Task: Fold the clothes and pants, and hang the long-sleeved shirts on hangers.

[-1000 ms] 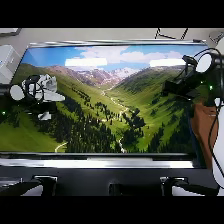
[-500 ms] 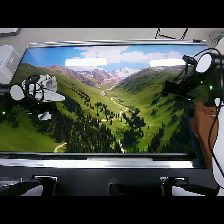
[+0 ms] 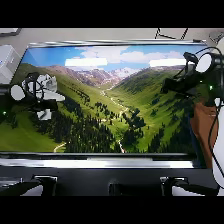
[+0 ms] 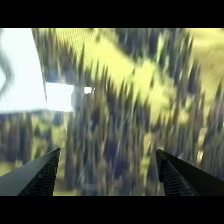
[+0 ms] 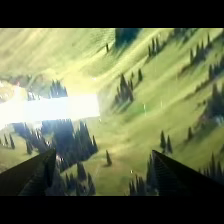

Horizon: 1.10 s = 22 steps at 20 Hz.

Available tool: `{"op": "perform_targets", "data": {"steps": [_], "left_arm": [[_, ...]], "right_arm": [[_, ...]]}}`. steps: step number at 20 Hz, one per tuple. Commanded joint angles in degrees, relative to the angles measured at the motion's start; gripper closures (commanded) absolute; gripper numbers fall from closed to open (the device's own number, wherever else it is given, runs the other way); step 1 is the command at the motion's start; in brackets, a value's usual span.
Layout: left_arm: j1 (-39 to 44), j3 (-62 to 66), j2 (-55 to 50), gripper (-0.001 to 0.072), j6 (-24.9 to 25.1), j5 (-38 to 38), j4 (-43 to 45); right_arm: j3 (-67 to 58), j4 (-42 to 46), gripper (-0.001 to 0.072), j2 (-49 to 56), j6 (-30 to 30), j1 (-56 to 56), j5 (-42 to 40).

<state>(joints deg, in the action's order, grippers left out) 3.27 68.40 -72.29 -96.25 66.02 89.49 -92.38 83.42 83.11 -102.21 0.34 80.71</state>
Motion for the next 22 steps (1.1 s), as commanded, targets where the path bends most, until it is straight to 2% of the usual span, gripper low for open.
{"op": "perform_targets", "data": {"steps": [1, 4, 5, 7, 11, 13, 14, 17, 20, 21, 22], "left_arm": [[0.04, -0.02, -0.63, -0.0003, -0.48, -12.28, -0.2], [-0.96, 0.57, -3.23, -0.0005, -0.74, -29.88, 1.92], [-2.97, 2.54, -5.22, -0.0005, -4.22, -32.92, 2.23], [-9.9, 10.19, -11.91, -0.0005, -15.23, -29.05, 1.38], [-24.81, 20.37, -24.13, -0.0005, -24.9, -8.28, -6.95], [-29.83, 20.13, -28.5, -0.0005, -24.96, -3.3, -15.39], [-31.17, 20.13, -30.53, -0.0005, -22.99, -2.8, -19.78], [-30.62, 20.13, -34.03, -0.0005, -13.2, -10.38, -29.75], [-27.3, 20.13, -34.8, -0.0002, -9.14, -18.99, -31.01], [-26.43, 20.13, -34.82, 0.0058, -9.11, -20.06, -31.01], [-25.77, 20.15, -34.71, 0.0414, -9.14, -19.98, -31.12]], "right_arm": [[0.02, 0.22, 0.0017, 0.04, 0.0, 0.04, -6.54], [0.02, 0.55, 0.0028, 0.04, 2.19, 0.04, -11.21], [0.02, 0.81, 0.0028, 0.04, 2.16, 0.04, -12.74], [0.02, 1.31, 0.0028, 0.04, 2.21, 0.04, -13.62], [0.04, 1.27, 0.0033, 0.04, 2.6, 0.04, -11.41], [0.11, 1.27, 0.0034, 0.04, 3.04, 0.04, -11.28], [0.33, 1.27, 0.0034, 0.04, 4.48, 0.04, -11.52], [0.39, 1.25, 0.0034, 0.52, 6.05, 0.04, -11.3], [0.39, 1.03, 0.0034, 0.76, 6.03, 0.04, -9.18], [0.39, 1.03, 0.0034, 0.76, 6.05, 0.04, -8.24], [0.39, 1.05, 0.0034, 0.76, 6.05, 0.04, -7.1]]}}
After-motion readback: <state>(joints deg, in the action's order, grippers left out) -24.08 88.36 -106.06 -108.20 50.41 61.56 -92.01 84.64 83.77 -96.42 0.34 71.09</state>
